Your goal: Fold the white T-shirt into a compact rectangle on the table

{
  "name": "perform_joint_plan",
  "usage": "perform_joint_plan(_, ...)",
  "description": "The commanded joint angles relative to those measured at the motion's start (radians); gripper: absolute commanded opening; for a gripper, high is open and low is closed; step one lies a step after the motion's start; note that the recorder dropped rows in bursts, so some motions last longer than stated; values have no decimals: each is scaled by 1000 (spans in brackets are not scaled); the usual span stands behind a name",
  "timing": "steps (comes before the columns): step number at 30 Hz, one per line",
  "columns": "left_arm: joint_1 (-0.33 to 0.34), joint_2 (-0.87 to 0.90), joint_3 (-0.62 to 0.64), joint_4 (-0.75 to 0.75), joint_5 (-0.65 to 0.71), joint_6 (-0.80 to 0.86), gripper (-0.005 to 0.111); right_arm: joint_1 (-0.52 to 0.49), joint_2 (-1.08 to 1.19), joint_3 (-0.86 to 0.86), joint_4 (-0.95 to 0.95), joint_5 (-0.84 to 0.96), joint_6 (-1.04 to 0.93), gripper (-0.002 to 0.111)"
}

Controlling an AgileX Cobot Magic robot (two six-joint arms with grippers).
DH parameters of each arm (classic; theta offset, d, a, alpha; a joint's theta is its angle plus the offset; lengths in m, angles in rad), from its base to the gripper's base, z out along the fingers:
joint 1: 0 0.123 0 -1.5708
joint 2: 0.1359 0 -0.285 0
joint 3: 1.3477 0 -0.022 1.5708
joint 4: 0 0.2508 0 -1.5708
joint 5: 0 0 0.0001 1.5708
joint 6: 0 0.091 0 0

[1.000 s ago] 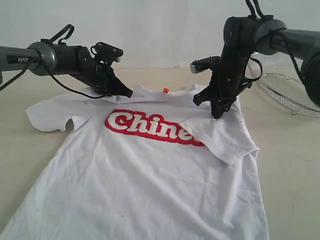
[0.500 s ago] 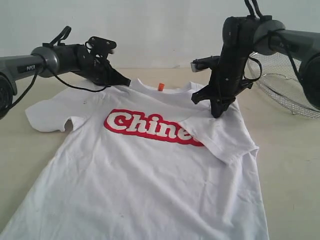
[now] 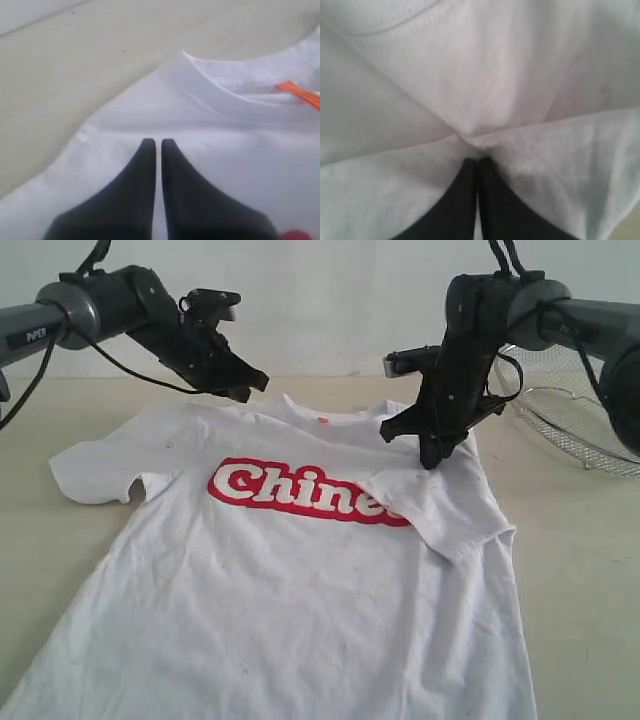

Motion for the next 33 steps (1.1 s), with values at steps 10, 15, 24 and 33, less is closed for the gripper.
perform_joint_plan(10, -7, -93, 63, 26, 290, 21, 5, -8, -59, 15, -152, 67, 13, 0)
perform_joint_plan(15, -7, -65, 132, 21, 208, 21, 5, -8, -19, 15, -129, 26, 13, 0)
perform_joint_plan(24, -7, -17, 132, 21, 152, 17, 5, -8, 16, 15, -138, -103, 16, 0)
perform_joint_plan(33, -7, 21, 132, 21, 120, 6, 5, -75, 75, -26, -150, -157, 99, 0)
